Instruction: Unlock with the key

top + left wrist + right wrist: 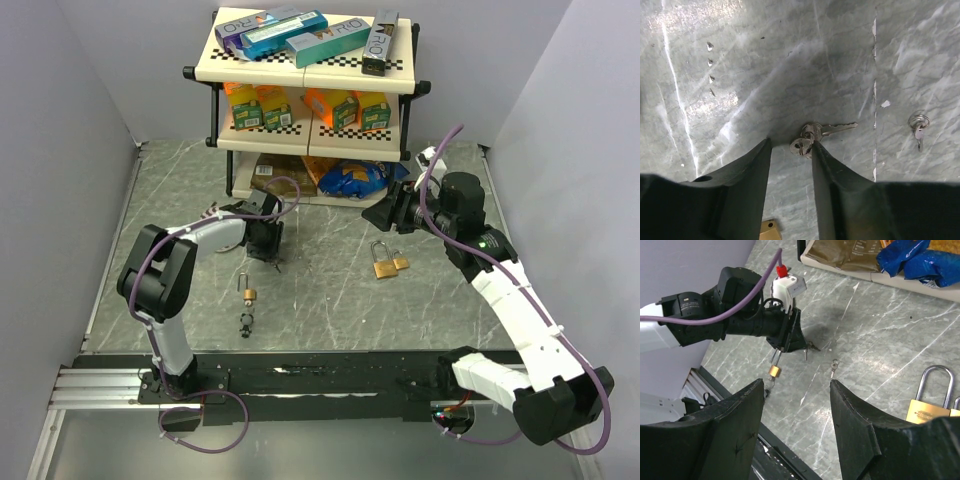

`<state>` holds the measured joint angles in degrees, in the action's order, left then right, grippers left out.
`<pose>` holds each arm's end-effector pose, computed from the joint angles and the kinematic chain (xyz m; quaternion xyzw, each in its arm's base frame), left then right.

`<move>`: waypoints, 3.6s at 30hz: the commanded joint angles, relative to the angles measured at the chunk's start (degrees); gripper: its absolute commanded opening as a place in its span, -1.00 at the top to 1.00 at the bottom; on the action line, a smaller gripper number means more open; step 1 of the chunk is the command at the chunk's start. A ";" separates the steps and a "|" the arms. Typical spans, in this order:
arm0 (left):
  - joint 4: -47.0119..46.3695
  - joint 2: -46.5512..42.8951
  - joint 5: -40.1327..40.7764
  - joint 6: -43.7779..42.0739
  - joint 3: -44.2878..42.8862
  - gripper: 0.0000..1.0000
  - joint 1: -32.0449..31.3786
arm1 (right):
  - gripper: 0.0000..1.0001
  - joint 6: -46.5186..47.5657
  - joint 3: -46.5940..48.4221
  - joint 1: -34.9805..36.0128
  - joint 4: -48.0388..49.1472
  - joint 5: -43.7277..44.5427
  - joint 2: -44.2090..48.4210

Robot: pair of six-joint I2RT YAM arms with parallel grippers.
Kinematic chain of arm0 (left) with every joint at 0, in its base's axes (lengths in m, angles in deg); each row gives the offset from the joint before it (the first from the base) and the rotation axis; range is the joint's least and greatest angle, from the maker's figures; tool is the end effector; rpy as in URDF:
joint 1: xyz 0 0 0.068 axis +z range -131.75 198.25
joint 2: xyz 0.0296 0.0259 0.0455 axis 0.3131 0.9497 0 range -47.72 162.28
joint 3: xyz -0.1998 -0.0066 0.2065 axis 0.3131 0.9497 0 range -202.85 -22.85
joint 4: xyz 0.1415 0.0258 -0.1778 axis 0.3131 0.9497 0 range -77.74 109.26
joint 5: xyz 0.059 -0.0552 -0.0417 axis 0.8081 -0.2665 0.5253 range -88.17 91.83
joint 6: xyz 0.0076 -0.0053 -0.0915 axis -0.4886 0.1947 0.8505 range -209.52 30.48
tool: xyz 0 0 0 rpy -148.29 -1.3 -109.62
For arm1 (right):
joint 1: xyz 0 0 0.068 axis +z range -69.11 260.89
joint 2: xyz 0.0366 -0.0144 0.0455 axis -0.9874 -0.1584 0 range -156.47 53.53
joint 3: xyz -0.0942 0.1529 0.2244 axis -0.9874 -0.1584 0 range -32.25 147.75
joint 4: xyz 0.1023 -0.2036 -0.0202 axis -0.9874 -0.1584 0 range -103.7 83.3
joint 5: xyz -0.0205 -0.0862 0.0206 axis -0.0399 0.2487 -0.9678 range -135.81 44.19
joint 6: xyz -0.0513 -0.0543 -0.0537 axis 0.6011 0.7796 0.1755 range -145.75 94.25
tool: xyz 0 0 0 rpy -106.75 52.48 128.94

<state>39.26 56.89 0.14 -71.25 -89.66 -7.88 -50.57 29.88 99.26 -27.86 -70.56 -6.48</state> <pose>0.3216 -0.1606 0.1607 0.0701 0.9733 -0.0957 0.1965 0.2063 0.1048 0.3743 -0.0795 0.8012 0.3709 0.4629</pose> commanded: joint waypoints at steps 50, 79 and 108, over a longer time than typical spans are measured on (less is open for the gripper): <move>-8.20 -27.45 20.67 20.32 -7.19 0.98 -30.73 | -0.16 -18.25 1.15 6.68 -0.01 -6.19 -7.93; -7.93 -31.91 24.98 22.34 -7.29 0.32 -33.28 | 1.00 -14.38 -0.86 6.95 8.24 -11.98 -8.20; -11.08 -31.58 -3.57 42.82 -9.05 -0.25 -20.54 | 1.00 6.27 -2.27 7.73 10.00 -14.88 2.35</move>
<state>35.09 27.21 0.99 -30.97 -100.43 -28.45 -46.33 25.86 106.62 -18.84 -84.79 -5.30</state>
